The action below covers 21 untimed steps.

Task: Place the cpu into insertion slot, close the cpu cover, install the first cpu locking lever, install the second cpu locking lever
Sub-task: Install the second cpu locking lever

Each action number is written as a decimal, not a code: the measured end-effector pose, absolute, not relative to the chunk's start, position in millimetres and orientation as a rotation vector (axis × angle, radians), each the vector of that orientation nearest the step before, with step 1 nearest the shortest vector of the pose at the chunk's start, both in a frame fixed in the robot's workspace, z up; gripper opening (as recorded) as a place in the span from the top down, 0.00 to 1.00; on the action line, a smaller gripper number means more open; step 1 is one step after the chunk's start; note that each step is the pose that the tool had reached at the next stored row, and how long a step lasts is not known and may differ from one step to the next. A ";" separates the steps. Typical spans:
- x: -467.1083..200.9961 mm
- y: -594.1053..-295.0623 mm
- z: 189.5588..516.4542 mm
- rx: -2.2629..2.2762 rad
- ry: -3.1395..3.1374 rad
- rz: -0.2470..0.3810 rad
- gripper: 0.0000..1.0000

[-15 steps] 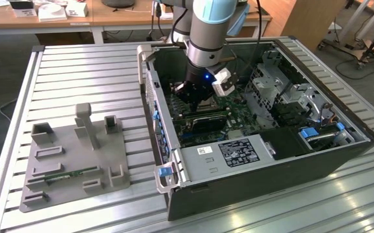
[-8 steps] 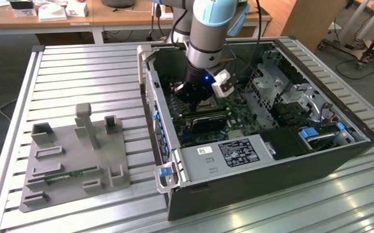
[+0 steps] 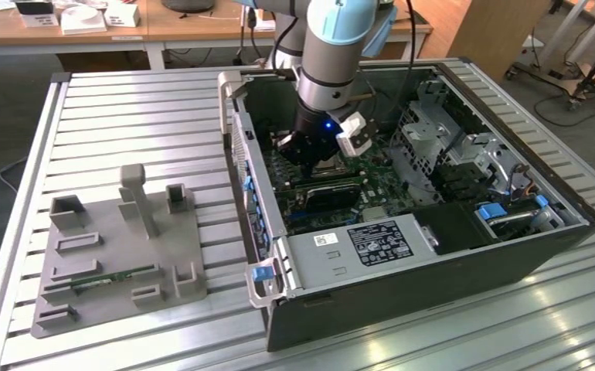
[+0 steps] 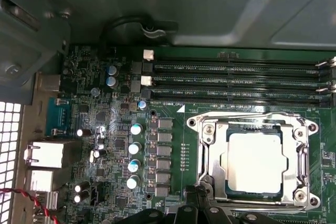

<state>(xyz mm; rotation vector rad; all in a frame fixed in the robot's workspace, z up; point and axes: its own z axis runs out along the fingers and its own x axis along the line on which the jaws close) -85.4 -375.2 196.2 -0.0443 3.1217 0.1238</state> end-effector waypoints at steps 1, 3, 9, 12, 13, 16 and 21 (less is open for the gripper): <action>-85.5 -375.4 195.5 -0.044 3.122 0.121 0.90; -85.7 -375.6 193.4 -0.044 3.124 0.119 0.90; -85.0 -374.6 198.3 -0.045 3.119 0.130 0.90; -85.3 -375.0 206.1 -0.045 3.121 0.127 0.90; -85.4 -375.0 206.2 -0.044 3.121 0.128 0.90; -85.4 -375.0 206.3 -0.044 3.121 0.141 0.90; -85.4 -375.5 205.9 -0.044 3.119 0.171 0.90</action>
